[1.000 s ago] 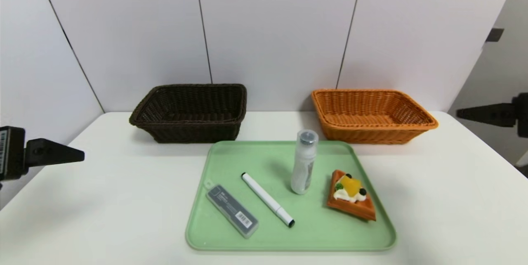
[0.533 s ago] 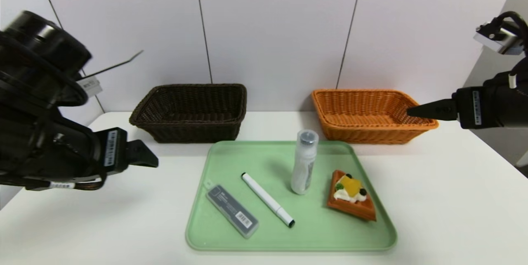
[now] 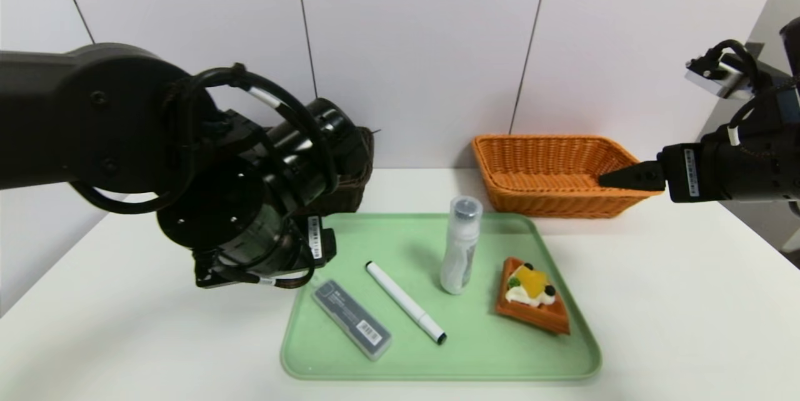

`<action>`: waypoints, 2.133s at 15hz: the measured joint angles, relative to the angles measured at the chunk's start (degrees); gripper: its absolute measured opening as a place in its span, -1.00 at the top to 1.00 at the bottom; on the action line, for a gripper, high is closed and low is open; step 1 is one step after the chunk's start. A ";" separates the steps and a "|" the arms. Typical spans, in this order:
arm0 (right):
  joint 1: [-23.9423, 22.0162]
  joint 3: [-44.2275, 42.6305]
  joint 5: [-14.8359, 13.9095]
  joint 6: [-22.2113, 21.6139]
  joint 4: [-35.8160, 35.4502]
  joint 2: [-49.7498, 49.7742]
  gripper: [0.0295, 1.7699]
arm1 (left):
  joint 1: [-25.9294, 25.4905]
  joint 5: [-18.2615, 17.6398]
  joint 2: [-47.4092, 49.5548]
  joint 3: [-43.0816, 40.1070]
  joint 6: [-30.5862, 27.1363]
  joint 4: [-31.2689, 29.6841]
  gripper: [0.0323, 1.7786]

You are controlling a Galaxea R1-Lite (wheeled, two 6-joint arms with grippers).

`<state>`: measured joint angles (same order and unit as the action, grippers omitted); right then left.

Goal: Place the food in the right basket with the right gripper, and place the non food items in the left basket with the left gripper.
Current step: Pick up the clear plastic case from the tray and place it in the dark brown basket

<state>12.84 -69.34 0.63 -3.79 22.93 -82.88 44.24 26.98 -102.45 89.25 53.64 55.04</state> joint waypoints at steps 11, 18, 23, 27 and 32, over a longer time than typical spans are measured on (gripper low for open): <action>-0.72 2.30 1.73 0.02 -0.22 -0.94 -0.92 | 3.05 -2.73 -11.91 13.51 2.21 6.84 -0.90; -1.62 1.65 1.79 0.02 -0.28 -0.99 -0.92 | 2.80 -5.95 -11.97 13.07 -5.27 8.66 -0.90; -1.66 1.67 1.79 0.02 -0.17 -0.68 -0.92 | -0.89 -11.28 -7.75 13.04 -31.62 9.02 -0.90; -1.62 1.89 1.84 0.00 0.02 -0.02 -0.92 | -7.53 -23.74 -4.63 13.78 -60.08 8.59 -0.90; -1.10 2.21 3.46 -0.56 0.38 1.02 -0.92 | -12.54 -36.95 -5.44 16.84 -90.30 7.96 -0.90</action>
<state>11.74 -67.13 4.10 -4.35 23.31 -81.86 31.70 -9.97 -107.89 106.08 -36.66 63.00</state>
